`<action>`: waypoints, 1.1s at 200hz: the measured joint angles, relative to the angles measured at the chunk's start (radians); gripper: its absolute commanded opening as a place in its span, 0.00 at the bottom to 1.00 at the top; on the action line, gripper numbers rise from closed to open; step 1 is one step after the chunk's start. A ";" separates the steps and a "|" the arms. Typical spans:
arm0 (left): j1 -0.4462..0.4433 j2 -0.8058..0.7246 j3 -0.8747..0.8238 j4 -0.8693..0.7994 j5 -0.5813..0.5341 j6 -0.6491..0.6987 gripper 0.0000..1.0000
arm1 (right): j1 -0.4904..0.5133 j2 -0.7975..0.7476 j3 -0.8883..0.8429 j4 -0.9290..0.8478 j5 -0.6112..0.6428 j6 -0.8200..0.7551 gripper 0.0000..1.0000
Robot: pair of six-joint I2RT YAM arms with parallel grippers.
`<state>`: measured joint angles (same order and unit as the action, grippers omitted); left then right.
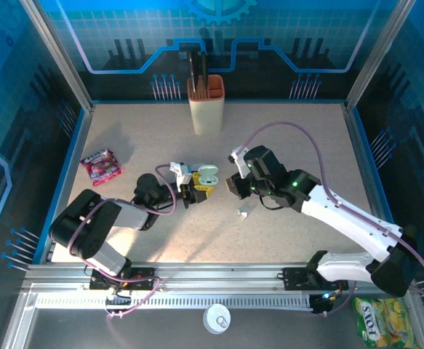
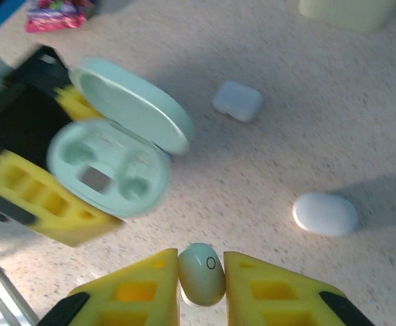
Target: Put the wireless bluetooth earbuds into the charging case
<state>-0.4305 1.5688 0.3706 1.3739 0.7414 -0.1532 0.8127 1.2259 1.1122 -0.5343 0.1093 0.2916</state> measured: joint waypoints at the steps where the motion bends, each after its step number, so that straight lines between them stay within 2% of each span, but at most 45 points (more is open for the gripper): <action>1: 0.000 0.000 0.000 0.000 0.000 0.000 0.26 | 0.002 0.002 0.004 0.001 0.001 -0.002 0.20; 39: -0.005 0.001 0.000 0.000 0.016 0.006 0.27 | 0.049 0.074 0.086 0.027 -0.013 -0.039 0.20; 96: -0.005 -0.003 0.000 0.000 0.027 0.006 0.28 | 0.051 0.156 0.102 0.040 -0.013 -0.067 0.20; 172: -0.005 -0.012 0.000 0.000 0.030 0.006 0.28 | 0.051 0.164 0.103 0.042 -0.013 -0.080 0.21; 184: -0.005 -0.012 0.000 0.000 0.030 0.006 0.29 | 0.051 0.164 0.103 0.042 -0.013 -0.084 0.25; 203: -0.005 -0.012 0.000 0.000 0.029 0.006 0.29 | 0.051 0.164 0.103 0.042 -0.014 -0.090 0.38; 220: -0.005 -0.013 0.000 0.000 0.023 0.006 0.29 | 0.051 0.157 0.101 0.043 -0.017 -0.079 0.43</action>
<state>-0.4351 1.5555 0.3706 1.3739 0.7647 -0.1471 0.8635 1.3827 1.2129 -0.4908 0.0921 0.2123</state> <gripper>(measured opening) 0.379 0.402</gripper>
